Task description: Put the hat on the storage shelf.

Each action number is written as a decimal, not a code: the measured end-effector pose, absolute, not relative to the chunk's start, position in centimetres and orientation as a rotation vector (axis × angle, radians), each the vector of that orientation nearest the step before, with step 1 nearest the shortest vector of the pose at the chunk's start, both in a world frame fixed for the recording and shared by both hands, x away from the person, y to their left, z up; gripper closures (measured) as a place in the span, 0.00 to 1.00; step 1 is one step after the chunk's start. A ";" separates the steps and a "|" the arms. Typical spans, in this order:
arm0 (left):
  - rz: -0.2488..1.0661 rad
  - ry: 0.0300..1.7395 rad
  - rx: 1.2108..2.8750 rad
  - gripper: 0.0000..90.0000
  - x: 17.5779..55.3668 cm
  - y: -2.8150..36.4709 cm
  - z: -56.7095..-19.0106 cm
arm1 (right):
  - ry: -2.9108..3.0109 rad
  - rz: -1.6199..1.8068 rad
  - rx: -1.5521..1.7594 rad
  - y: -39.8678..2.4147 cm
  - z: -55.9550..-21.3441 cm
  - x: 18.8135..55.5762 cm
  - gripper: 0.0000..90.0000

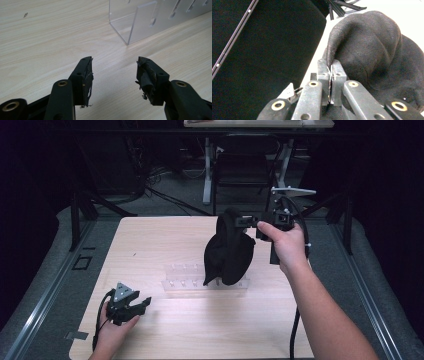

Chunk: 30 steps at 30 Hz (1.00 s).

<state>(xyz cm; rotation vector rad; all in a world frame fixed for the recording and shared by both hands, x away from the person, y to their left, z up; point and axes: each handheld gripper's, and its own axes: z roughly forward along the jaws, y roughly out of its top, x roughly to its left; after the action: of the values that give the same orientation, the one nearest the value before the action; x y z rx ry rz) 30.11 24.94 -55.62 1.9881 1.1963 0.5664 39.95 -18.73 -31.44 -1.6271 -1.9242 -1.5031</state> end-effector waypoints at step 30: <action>0.538 1.130 1.974 0.54 29.7 23.4 -54.8 | -1.838 -1.533 -1.559 -18.1 -33.1 40.0 0.98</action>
<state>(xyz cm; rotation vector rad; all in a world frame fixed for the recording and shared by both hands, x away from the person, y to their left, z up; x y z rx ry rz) 29.68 23.40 -54.78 1.9744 1.1301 0.5381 39.97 -18.05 -33.07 -1.5588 -1.8384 -1.5331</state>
